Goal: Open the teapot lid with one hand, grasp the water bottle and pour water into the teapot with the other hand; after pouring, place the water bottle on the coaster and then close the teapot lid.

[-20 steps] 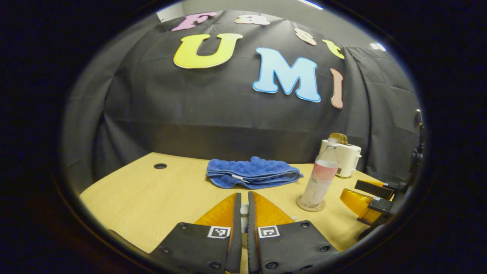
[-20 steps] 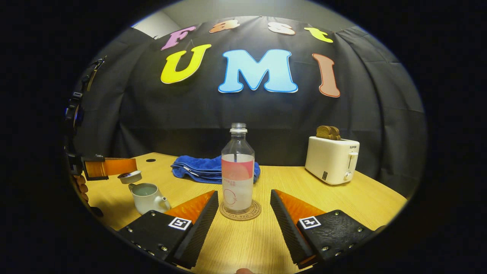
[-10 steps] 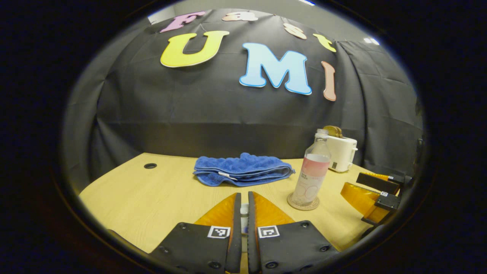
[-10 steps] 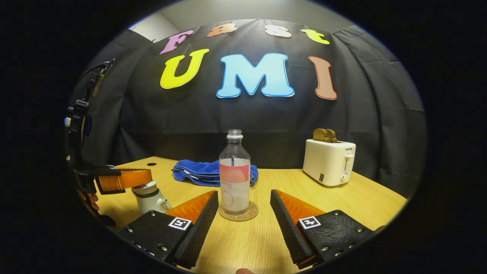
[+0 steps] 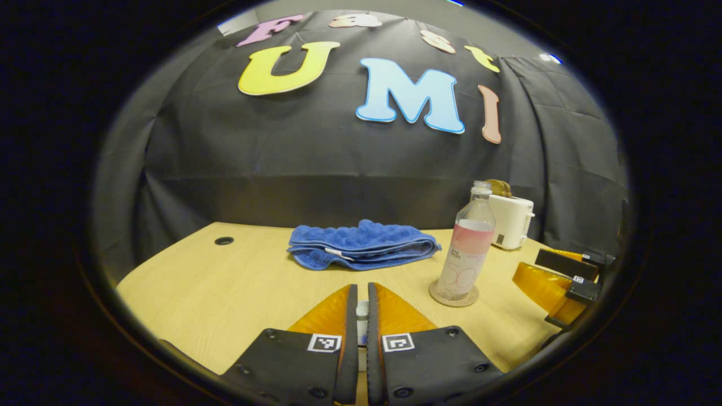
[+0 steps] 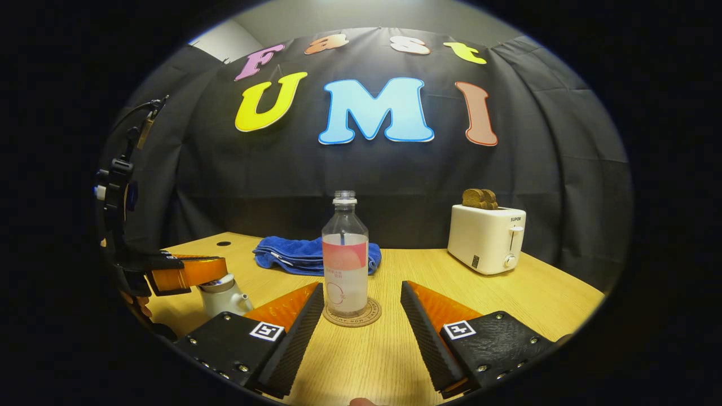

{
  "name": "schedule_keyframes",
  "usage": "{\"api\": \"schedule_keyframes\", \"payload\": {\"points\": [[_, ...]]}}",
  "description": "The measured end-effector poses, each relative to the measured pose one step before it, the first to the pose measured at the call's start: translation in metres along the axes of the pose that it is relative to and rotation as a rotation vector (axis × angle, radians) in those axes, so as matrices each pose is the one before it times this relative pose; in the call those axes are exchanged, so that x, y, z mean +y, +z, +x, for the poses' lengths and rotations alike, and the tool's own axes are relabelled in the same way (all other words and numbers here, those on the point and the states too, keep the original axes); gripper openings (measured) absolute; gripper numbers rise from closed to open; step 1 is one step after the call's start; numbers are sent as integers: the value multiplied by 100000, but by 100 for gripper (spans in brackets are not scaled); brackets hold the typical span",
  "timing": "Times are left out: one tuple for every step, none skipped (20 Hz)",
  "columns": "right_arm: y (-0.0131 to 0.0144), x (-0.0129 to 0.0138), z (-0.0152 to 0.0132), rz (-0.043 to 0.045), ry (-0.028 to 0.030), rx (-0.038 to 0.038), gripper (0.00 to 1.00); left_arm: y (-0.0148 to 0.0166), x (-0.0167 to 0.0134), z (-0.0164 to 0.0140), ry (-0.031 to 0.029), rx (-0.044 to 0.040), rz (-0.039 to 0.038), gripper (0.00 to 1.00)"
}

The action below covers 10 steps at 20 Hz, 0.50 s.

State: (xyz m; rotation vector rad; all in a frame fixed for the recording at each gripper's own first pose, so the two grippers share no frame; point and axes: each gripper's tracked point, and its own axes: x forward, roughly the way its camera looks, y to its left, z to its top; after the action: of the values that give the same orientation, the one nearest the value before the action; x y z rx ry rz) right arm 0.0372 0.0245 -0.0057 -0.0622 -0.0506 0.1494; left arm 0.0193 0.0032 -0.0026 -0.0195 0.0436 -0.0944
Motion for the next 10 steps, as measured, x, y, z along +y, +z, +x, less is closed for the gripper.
{"api": "schedule_keyframes", "payload": {"points": [[-69, -25, 34, -30, -7, 99, 88, -116, -101, -14, -738, 253, -892, 17], [-25, -41, 84, -15, -63, 92, 88, -137, -223, -5, -1237, 489, -1385, 18], [51, 12, 44, 31, 121, -80, 88, -77, 73, -99, -66, 347, -577, 20], [-10, 49, -112, -9, 81, -20, 88, 48, 127, 64, 190, -61, 63, 21], [4, 33, -16, -78, 1, 36, 88, 65, 16, -14, 483, -197, 151, 22], [-112, -36, 65, -103, -71, 76, 88, 92, -12, -71, 109, -123, 14, 24], [55, 64, 18, -43, 53, 2, 88, 62, 7, -36, 220, -193, 127, 24], [-4, 35, -40, -29, 2, -39, 88, 181, 85, -56, 417, -332, 106, 24], [105, 56, -33, -84, 26, -209, 88, 131, 133, -237, 494, -554, 173, 25], [74, 9, -26, -106, -28, -298, 88, 272, 175, -220, 722, -752, 0, 24]]}}
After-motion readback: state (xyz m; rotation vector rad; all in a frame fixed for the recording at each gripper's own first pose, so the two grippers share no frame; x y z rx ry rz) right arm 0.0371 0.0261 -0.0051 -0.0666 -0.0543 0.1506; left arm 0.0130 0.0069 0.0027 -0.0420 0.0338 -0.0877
